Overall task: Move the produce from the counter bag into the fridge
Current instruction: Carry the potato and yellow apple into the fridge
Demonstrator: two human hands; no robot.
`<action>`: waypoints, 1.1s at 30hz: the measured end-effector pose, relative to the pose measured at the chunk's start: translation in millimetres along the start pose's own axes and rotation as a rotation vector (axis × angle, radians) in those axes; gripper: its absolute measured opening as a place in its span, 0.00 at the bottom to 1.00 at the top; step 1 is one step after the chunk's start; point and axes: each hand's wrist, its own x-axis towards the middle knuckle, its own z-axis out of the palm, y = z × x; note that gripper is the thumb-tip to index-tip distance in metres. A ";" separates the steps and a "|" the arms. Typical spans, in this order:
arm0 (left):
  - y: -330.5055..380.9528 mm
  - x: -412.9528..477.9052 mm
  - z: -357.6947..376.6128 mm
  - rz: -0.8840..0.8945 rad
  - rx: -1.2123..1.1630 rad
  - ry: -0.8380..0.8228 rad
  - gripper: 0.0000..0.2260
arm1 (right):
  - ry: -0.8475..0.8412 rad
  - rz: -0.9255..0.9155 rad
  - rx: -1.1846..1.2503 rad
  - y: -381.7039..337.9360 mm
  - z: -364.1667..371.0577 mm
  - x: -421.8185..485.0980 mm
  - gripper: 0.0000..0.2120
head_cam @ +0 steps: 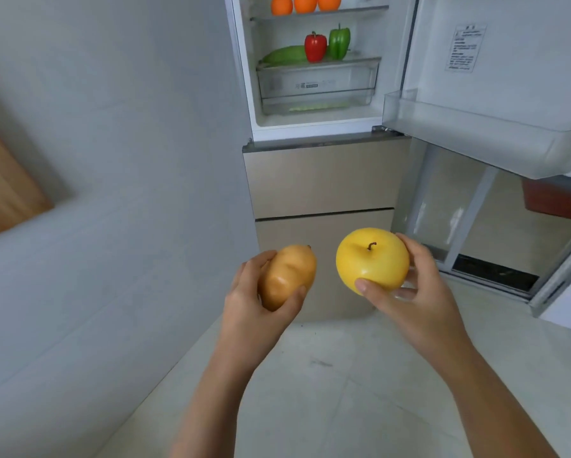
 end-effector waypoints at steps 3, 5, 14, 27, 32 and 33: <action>-9.0 33.9 3.6 0.002 -0.012 -0.009 0.21 | 0.024 -0.002 0.004 5.9 7.7 29.5 0.33; -14.7 58.9 7.7 -0.001 -0.019 -0.004 0.21 | 0.021 -0.012 0.004 10.9 14.7 51.8 0.34; -35.0 186.8 48.8 0.015 -0.005 0.007 0.21 | -0.001 -0.033 0.060 42.9 46.9 192.9 0.40; -24.1 386.0 106.6 0.082 0.042 0.041 0.22 | -0.029 -0.178 0.087 45.7 48.4 399.6 0.36; -25.8 456.5 118.8 0.146 0.057 0.045 0.24 | -0.022 -0.208 0.067 48.4 59.9 460.8 0.33; -25.9 470.4 120.6 0.161 0.053 0.038 0.24 | -0.020 -0.206 0.064 47.8 62.8 471.9 0.34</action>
